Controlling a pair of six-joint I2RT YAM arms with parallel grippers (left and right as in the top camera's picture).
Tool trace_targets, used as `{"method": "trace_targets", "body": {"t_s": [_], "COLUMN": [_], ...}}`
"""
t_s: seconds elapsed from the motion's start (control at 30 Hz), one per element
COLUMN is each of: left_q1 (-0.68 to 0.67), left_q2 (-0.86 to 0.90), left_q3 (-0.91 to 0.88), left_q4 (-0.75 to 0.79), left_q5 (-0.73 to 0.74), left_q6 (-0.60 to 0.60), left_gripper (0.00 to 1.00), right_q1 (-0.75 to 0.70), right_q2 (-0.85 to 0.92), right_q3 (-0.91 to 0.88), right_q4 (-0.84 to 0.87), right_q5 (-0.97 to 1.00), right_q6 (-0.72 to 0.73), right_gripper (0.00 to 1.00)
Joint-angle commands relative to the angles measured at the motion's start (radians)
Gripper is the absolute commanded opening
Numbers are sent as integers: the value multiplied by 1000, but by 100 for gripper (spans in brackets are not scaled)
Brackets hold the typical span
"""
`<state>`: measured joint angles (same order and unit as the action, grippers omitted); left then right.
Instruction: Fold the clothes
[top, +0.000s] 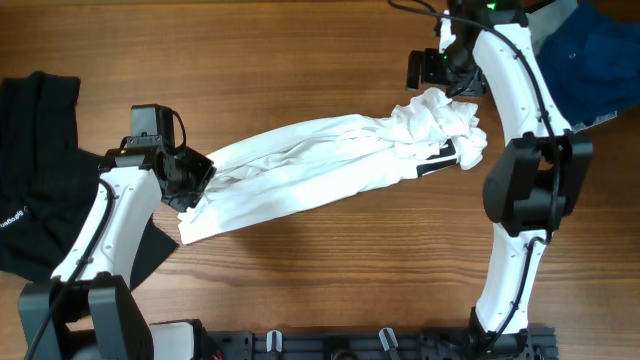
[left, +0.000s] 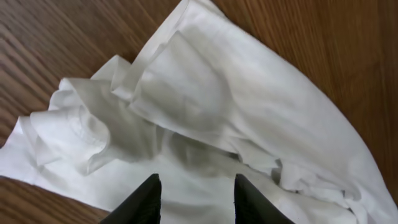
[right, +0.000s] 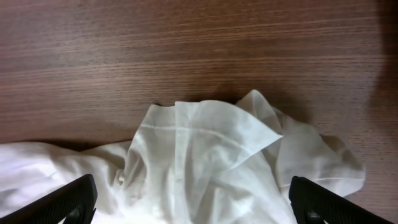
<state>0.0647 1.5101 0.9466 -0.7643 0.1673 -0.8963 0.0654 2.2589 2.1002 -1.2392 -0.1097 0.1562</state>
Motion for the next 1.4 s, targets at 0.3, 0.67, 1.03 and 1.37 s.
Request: {"method": "trace_targets", "body": {"t_s": [0.3, 0.67, 1.03, 1.37], "left_q1": [37, 320, 513, 575], "left_q2": [-6, -5, -5, 9], "left_q3": [-24, -238, -240, -240], "left_q4": [-8, 179, 103, 115], "left_q5": [90, 503, 633, 647], "left_q6": [87, 416, 668, 766], "left_gripper": [100, 100, 100, 100], "right_q1": [-230, -230, -230, -230], "right_q2": [-24, -24, -24, -24], "right_q3": [22, 22, 22, 22], "right_q4": [-36, -94, -108, -102], "right_q5": [-338, -337, -362, -396], "right_q6": [-132, -156, -154, -153], "right_gripper": [100, 100, 100, 100]}}
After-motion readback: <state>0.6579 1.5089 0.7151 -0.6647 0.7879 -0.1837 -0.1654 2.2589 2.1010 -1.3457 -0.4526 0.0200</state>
